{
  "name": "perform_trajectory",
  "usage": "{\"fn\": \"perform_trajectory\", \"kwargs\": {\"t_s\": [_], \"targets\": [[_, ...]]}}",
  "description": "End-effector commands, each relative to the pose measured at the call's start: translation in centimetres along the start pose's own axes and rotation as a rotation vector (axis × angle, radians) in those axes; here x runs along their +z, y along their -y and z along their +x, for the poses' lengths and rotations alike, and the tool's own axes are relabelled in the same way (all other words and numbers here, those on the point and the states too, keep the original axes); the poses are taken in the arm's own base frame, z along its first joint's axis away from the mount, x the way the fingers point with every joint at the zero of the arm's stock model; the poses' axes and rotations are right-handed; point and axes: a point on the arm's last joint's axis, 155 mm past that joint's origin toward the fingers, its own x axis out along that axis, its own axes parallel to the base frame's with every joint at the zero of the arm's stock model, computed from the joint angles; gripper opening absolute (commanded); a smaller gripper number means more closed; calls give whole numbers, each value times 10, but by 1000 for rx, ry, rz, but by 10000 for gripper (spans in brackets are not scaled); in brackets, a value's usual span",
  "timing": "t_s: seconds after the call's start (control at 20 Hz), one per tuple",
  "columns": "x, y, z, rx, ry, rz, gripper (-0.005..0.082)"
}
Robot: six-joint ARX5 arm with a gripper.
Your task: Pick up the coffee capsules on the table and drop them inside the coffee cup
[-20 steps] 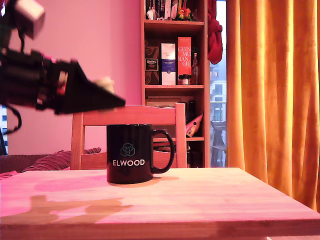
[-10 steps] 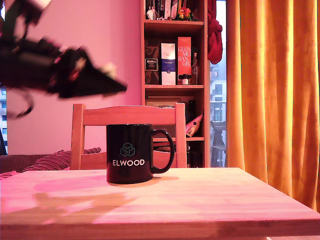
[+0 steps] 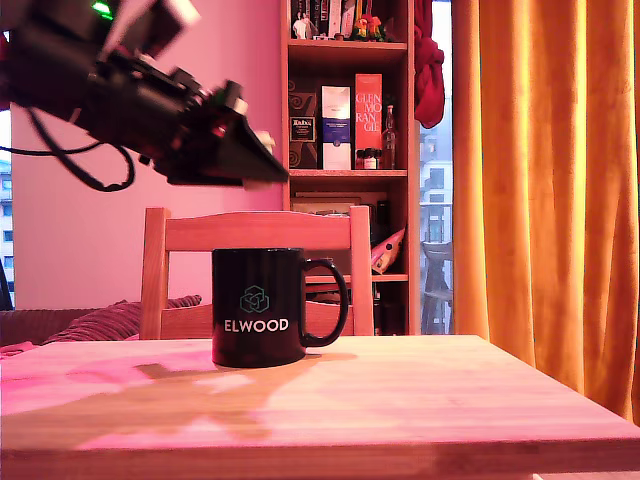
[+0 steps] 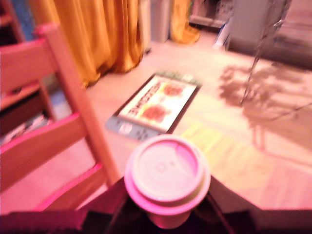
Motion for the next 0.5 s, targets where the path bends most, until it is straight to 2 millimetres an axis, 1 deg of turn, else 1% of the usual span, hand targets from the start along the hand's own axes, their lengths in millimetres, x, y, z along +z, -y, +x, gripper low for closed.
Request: {"fn": "perform_trajectory", "kwargs": {"t_s": [0.0,0.2,0.45], "targets": [[-18,-3,9,5,-53,-19,111],[-38,-9,17,24,-107,-37,111],[-38,-12,17,39,-108,-11,110]]}}
